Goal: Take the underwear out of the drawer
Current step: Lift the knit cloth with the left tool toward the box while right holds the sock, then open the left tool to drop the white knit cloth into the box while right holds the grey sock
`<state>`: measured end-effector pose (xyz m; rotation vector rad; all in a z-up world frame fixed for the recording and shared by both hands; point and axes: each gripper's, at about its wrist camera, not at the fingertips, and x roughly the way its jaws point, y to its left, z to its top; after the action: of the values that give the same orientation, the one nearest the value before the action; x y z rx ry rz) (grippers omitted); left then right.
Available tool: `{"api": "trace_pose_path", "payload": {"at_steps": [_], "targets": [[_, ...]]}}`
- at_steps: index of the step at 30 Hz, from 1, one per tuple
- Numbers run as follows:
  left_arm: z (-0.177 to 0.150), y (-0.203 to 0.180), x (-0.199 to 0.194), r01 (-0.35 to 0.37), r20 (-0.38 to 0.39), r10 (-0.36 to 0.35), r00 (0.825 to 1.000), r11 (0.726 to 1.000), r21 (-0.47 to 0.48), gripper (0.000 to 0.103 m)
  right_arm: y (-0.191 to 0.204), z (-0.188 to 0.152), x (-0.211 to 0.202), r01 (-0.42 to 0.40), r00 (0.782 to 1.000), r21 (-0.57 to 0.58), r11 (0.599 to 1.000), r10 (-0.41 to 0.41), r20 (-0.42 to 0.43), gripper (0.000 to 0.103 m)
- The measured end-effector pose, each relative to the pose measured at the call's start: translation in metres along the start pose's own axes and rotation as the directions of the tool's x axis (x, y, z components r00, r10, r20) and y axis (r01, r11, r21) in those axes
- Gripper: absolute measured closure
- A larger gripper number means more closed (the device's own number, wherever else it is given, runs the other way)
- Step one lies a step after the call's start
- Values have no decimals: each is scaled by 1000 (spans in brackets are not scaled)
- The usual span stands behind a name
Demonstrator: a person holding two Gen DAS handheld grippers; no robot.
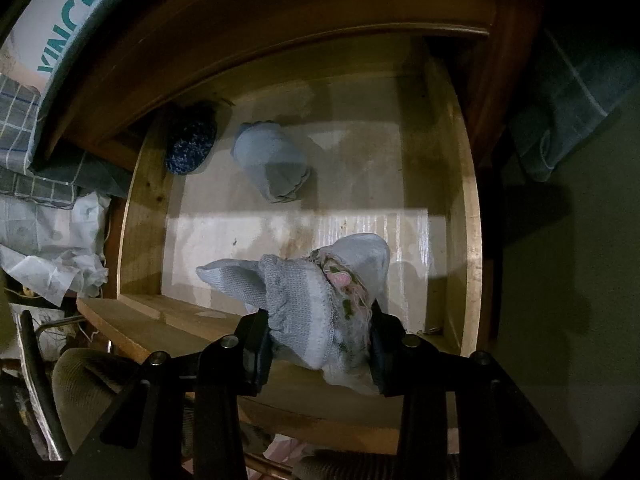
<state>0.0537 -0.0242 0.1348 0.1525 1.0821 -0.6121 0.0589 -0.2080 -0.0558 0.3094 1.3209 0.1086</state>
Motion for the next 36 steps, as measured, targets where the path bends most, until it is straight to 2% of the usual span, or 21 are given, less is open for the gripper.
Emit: {"api": "trace_pose_path", "payload": {"at_steps": [7,11,14,18,27,30,34,36], "targets": [[31,-8,-59,-16,124,13,992,1000,23,76,0,0,-1,-1,1000,-2,1000,1,0,66],[58,-11,-84,-68,199,57,978,997,47,76,0,-1,0,-2,1000,-2,1000,2,1,66],[82,-14,-100,-124,254,105,961,991,59,76,0,0,0,-3,1000,-2,1000,3,3,66],[104,-12,-107,-160,290,137,947,986,55,76,1,-1,0,-6,1000,-2,1000,6,5,66],[153,-3,-73,-279,324,248,913,959,52,76,0,-2,-1,-22,1000,1,1000,22,8,66],[171,3,-54,-289,315,263,912,957,37,76,-1,-1,-2,-27,1000,3,1000,27,8,66],[191,9,-24,-345,307,316,898,938,43,76,-1,-2,-2,-31,999,5,1000,31,9,66],[198,15,-7,-352,279,328,903,935,40,76,-3,-2,-1,-34,999,9,999,34,7,66]]}}
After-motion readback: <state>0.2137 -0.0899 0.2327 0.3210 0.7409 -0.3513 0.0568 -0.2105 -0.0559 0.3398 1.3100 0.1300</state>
